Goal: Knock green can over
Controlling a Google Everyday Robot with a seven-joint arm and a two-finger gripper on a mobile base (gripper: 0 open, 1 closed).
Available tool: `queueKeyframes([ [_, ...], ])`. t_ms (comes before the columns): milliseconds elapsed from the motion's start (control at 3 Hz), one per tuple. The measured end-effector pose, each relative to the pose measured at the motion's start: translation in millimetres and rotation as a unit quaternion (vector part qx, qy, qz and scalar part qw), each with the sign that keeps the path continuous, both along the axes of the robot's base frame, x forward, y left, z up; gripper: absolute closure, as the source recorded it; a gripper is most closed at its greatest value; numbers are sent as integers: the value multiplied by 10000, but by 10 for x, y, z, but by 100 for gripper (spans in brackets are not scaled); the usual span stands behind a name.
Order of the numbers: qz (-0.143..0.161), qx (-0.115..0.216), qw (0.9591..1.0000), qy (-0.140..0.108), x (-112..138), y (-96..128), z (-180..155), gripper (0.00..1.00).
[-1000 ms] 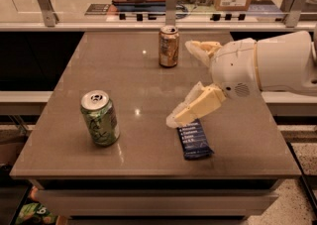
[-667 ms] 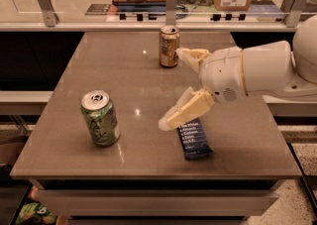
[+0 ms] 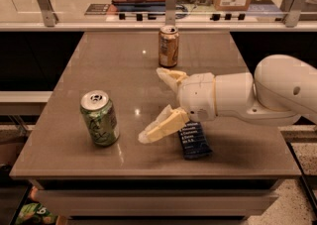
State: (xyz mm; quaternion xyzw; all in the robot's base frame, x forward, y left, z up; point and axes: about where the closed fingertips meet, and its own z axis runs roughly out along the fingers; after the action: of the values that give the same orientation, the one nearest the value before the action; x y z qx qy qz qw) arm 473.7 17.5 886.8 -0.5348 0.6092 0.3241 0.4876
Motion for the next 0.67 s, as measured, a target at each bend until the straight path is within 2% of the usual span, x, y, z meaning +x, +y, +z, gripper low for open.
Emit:
queueKeyframes([
  [667, 162, 528, 9984, -98, -85, 395, -51, 0],
])
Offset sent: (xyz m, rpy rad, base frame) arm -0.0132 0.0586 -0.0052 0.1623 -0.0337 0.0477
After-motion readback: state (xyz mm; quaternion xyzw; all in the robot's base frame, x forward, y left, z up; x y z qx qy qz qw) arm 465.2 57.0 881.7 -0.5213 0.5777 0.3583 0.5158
